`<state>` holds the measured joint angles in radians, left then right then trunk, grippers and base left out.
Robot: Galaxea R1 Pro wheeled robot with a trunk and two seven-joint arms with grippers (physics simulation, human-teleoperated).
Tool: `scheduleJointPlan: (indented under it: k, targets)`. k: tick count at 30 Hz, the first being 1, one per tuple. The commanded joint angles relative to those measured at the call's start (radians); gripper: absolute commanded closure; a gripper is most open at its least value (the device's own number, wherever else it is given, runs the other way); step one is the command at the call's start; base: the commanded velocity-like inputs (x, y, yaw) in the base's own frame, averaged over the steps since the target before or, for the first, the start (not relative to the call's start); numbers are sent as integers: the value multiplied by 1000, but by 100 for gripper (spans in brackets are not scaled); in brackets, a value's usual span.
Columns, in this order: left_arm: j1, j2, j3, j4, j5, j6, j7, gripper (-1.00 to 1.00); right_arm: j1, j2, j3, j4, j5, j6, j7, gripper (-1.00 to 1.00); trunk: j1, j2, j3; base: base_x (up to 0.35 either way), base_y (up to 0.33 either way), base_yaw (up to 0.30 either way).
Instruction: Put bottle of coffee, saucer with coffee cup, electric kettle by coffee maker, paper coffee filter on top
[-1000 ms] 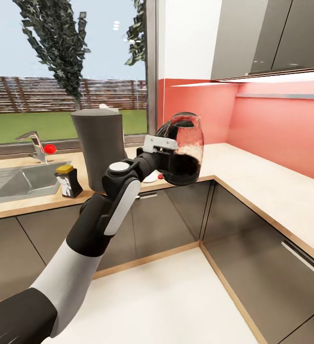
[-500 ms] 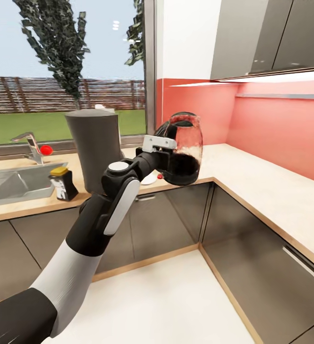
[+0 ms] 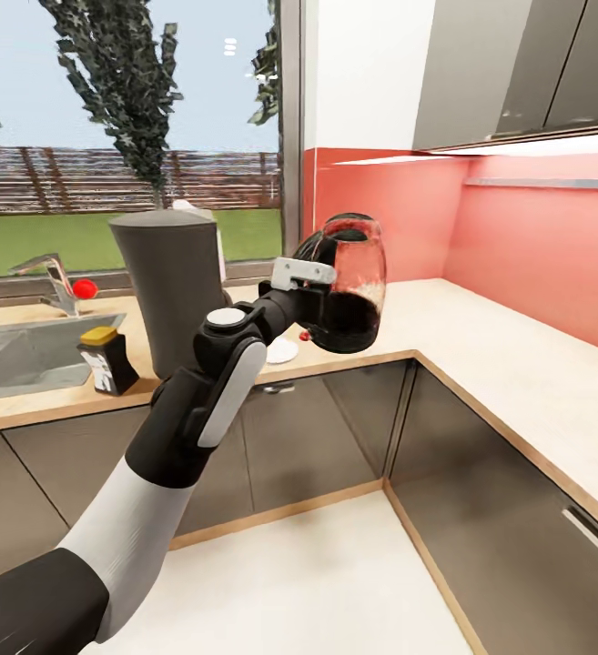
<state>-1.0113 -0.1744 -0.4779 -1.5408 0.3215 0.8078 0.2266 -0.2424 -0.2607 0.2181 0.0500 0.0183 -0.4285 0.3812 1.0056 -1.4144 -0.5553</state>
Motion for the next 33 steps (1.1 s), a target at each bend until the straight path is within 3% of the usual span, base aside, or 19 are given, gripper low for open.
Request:
scheduleJointPlan:
  k: [1,33]
  targets:
    - [-1,0,-1,-1,8,3,10,100,-2,0,1,3,2,-7,1,-100,0,-1,-1,206,-62,18]
    - [-1,0,-1,-1,8,3,10,100,0,0,1,3,2,-9,1,-100,0,-1,-1,83,-9,46]
